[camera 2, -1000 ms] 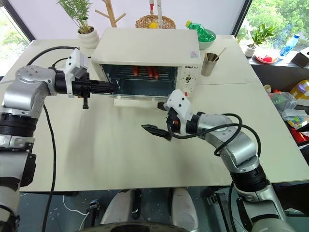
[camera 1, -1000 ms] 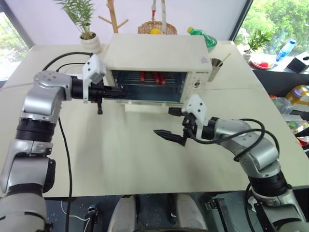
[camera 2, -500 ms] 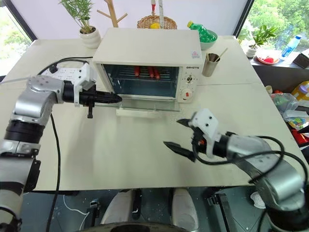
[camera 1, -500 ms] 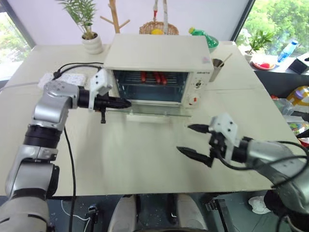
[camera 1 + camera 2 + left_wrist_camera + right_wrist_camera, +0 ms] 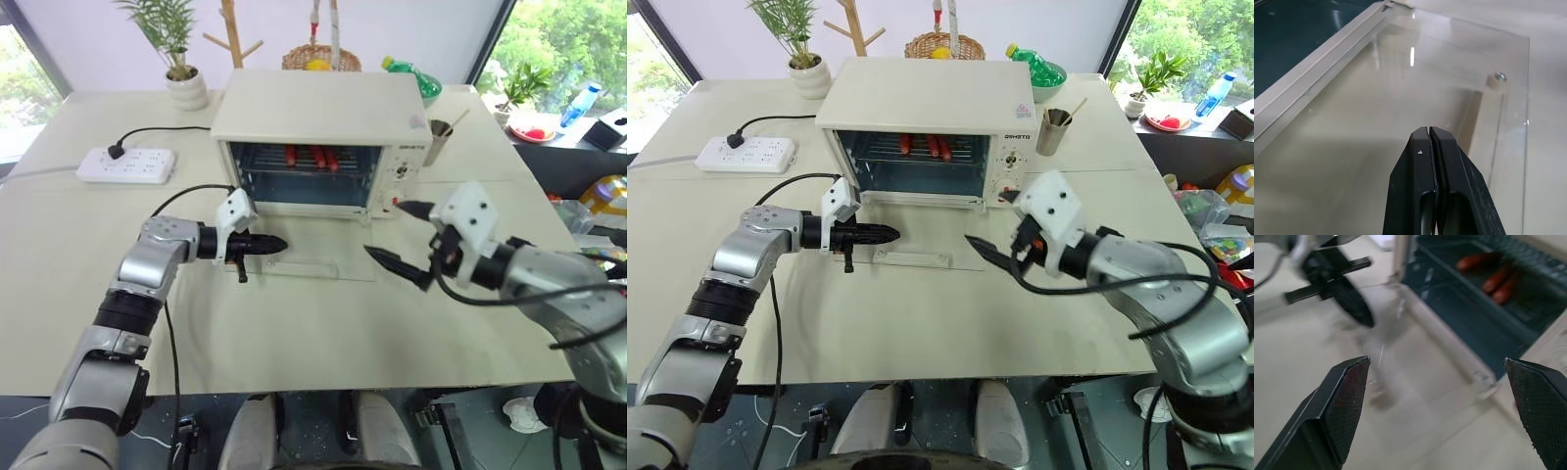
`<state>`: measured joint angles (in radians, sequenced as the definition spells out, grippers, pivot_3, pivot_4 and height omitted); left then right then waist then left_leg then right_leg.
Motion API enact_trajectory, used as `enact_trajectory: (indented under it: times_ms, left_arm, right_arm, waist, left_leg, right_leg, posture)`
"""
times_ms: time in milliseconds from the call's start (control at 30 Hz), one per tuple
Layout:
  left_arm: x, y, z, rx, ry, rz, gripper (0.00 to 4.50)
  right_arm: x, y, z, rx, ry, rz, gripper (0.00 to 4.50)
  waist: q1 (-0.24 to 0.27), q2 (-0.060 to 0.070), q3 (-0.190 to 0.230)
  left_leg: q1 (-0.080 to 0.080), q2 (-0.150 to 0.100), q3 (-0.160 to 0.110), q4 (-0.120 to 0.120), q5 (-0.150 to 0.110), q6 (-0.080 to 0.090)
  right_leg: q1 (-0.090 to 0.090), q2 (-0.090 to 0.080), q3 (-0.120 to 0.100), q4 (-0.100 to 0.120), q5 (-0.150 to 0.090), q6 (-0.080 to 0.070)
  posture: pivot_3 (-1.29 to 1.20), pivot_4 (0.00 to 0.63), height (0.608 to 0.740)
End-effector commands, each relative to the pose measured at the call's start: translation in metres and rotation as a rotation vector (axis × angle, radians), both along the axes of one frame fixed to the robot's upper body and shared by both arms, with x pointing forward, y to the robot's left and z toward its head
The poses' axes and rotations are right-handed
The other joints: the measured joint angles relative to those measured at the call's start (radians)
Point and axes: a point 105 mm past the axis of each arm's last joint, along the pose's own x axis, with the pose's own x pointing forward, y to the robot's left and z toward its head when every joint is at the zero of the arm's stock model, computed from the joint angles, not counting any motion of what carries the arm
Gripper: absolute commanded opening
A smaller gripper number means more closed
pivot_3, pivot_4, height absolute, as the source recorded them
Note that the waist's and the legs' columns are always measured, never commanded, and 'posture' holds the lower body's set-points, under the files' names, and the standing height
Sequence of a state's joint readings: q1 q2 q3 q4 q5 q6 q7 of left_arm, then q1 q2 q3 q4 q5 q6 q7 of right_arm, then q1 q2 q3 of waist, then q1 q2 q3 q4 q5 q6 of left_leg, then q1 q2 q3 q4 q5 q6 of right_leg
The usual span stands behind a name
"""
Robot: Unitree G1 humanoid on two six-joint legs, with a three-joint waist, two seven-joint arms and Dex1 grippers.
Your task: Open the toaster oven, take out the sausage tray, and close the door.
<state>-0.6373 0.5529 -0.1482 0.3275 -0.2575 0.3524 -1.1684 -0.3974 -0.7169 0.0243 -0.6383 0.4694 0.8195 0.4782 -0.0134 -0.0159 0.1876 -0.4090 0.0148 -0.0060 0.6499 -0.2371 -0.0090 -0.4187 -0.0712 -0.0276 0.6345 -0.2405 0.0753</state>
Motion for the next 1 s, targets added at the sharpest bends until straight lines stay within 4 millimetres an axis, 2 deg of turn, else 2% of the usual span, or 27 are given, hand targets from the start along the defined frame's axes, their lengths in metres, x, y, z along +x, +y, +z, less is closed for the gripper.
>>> enact_trajectory:
  times_ms: [33, 133, 267, 433, 600, 1000]
  left_arm:
    - [0.002, 0.008, 0.019, -0.083, -0.014, 0.055, 0.03]
    - [-0.006, 0.019, 0.047, -0.164, -0.014, 0.06, 0.03]
    - [-0.027, 0.035, 0.082, -0.231, -0.009, 0.041, 0.03]
    - [-0.043, 0.056, 0.11, -0.259, -0.025, 0.081, 0.03]
    - [-0.045, 0.064, 0.117, -0.259, -0.064, 0.139, 0.03]
    - [-0.046, 0.057, 0.118, -0.282, -0.075, 0.161, 0.03]
  right_arm:
    - [0.029, 0.02, 0.006, -0.123, -0.185, -0.035, 4.5]
    - [0.049, 0.039, 0.007, -0.209, -0.295, -0.026, 4.5]
    - [0.064, 0.064, 0.005, -0.305, -0.406, 0.018, 4.5]
    - [0.078, 0.095, 0.003, -0.392, -0.529, 0.081, 4.5]
    - [0.095, 0.117, -0.004, -0.485, -0.614, 0.117, 4.5]
    - [0.131, 0.126, -0.022, -0.723, -0.734, 0.112, 4.5]
  waist:
    - [-0.005, 0.0, 0.0]
    - [-0.001, 0.0, 0.0]
    - [-0.002, 0.0, 0.0]
    - [-0.004, 0.0, 0.0]
    - [-0.001, 0.0, 0.0]
    - [-0.01, -0.001, 0.0]
  left_leg:
    - [0.0, 0.0, 0.0, 0.0, 0.0, 0.0]
    - [-0.001, 0.0, 0.0, 0.0, 0.0, 0.0]
    - [-0.002, 0.001, 0.0, -0.001, 0.0, 0.0]
    - [-0.002, 0.001, 0.0, -0.001, 0.0, 0.0]
    - [-0.002, 0.0, 0.0, 0.0, 0.0, 0.0]
    - [-0.001, 0.0, 0.0, -0.001, 0.001, -0.001]
  right_leg:
    - [-0.001, 0.0, 0.0, 0.0, 0.0, 0.0]
    - [-0.003, 0.001, 0.0, 0.003, 0.0, 0.0]
    - [-0.006, 0.001, 0.001, 0.006, 0.0, 0.0]
    - [-0.006, 0.001, 0.001, 0.007, 0.0, 0.0]
    - [-0.006, 0.001, 0.001, 0.009, 0.0, 0.0]
    - [-0.008, 0.001, 0.003, 0.012, 0.0, -0.001]
  posture:
    - [0.0, 0.15, 0.74]
    - [0.0, 0.15, 0.74]
    - [0.0, 0.15, 0.74]
    - [0.0, 0.15, 0.74]
    - [0.0, 0.15, 0.74]
    - [0.0, 0.15, 0.74]
